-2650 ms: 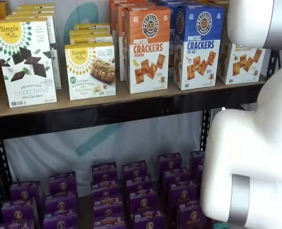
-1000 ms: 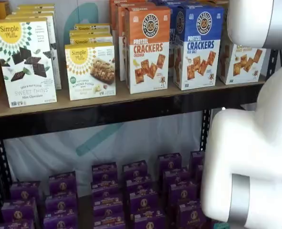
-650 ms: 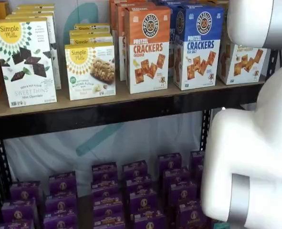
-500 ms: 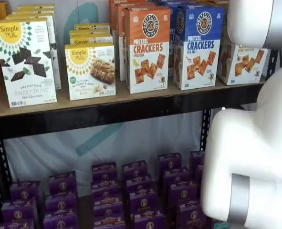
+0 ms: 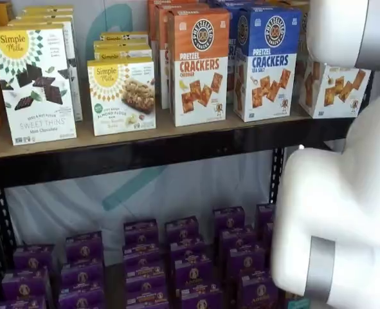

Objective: Retrieve the yellow and white box located on the top shelf, the sixth one from the left

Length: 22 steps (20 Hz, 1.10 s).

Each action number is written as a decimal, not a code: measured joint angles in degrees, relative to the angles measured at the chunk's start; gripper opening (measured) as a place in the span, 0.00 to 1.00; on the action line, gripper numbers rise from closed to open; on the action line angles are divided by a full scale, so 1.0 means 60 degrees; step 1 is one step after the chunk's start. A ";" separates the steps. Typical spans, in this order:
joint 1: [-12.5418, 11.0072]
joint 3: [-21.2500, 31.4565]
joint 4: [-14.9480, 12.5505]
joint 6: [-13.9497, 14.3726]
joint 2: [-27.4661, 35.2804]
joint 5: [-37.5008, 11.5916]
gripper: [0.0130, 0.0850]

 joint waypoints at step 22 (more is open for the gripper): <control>0.0601 0.2789 -0.0663 0.0429 -0.2898 0.1127 0.67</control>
